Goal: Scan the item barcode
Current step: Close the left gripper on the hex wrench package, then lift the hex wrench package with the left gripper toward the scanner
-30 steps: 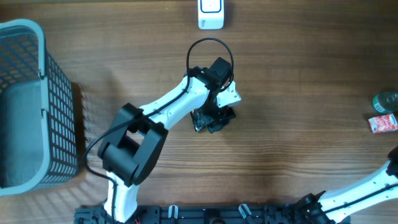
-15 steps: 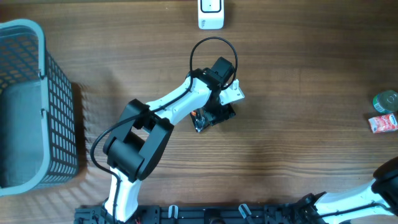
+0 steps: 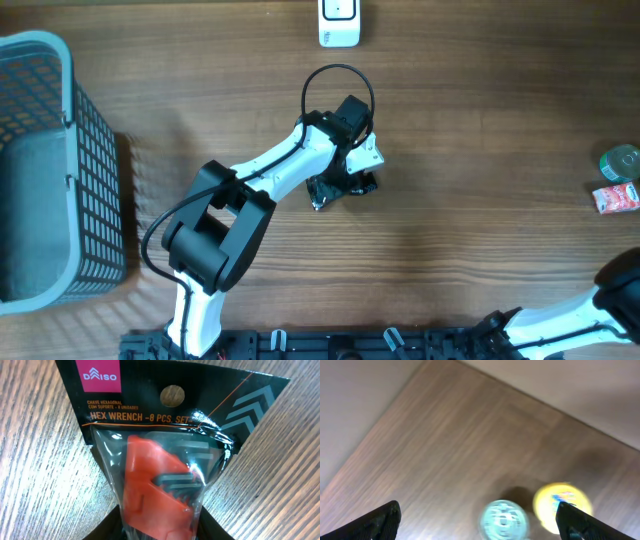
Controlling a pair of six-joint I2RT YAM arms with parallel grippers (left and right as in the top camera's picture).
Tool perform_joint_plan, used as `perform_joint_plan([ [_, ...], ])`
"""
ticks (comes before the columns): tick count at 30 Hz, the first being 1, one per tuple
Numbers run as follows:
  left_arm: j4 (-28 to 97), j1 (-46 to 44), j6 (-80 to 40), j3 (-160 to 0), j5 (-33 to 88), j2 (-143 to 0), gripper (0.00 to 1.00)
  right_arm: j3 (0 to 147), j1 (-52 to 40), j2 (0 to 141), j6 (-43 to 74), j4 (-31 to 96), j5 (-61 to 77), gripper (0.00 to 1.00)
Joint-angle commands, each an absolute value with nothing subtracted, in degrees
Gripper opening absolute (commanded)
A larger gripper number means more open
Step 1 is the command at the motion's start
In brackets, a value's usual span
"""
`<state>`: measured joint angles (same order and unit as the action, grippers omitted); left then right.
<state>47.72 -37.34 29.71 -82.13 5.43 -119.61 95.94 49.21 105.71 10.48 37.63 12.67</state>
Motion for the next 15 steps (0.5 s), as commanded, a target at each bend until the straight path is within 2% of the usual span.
perform_joint_plan([
  [1, 47.9, -37.0, 27.8, -78.9, 5.1, -123.0, 0.30, 96.1, 44.4, 104.0, 9.6, 37.3, 11.1, 1.00],
  [8, 44.9, -37.2, 23.3, -79.3, 5.1, -122.9, 0.22, 96.0, 37.7, 104.0, 9.0, 36.8, 4.5, 1.00],
  [11, 43.0, -37.2, 16.6, -80.6, 6.0, -121.8, 0.17, 96.0, 36.4, 104.2, 9.0, 36.8, 4.5, 1.00],
  [15, 40.4, -37.1, 8.5, -81.1, 9.3, -119.5, 0.16, 96.0, 35.2, 105.2, 9.0, 36.8, 4.5, 1.00],
])
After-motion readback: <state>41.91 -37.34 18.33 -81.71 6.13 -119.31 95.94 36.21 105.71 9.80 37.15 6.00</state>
